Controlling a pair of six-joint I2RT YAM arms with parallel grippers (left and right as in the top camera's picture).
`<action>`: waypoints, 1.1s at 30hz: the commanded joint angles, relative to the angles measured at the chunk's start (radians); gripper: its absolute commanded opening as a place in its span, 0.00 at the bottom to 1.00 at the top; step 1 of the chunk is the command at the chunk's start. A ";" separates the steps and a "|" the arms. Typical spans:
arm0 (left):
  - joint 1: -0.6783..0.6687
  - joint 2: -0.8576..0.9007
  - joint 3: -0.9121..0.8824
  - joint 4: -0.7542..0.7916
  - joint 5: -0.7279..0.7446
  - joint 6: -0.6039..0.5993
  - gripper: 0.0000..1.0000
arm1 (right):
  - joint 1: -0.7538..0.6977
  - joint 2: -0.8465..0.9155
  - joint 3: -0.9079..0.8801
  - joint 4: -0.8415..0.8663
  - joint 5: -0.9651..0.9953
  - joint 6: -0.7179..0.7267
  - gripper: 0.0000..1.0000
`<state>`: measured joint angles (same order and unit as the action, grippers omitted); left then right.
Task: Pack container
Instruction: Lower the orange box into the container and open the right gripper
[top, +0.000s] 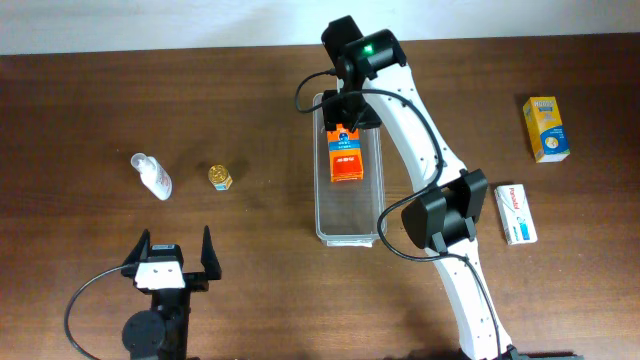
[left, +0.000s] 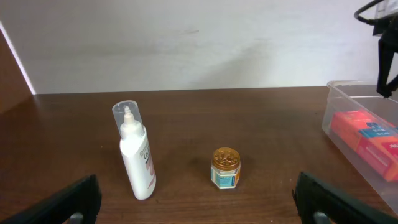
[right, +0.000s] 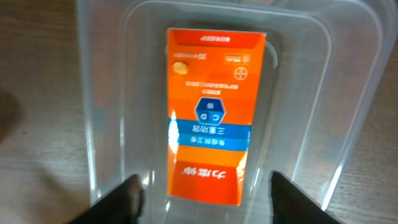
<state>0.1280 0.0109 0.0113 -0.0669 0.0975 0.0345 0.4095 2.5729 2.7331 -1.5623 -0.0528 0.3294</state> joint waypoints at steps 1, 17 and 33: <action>-0.002 -0.006 -0.002 -0.005 0.000 0.012 0.99 | 0.008 0.021 -0.034 0.016 0.049 -0.015 0.50; -0.002 -0.006 -0.002 -0.005 0.000 0.012 1.00 | 0.008 0.021 -0.227 0.113 0.114 -0.068 0.17; -0.002 -0.006 -0.002 -0.005 0.000 0.012 0.99 | 0.008 0.021 -0.229 0.124 0.161 -0.089 0.06</action>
<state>0.1280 0.0109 0.0116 -0.0669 0.0975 0.0345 0.4095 2.5782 2.5145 -1.4418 0.0719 0.2539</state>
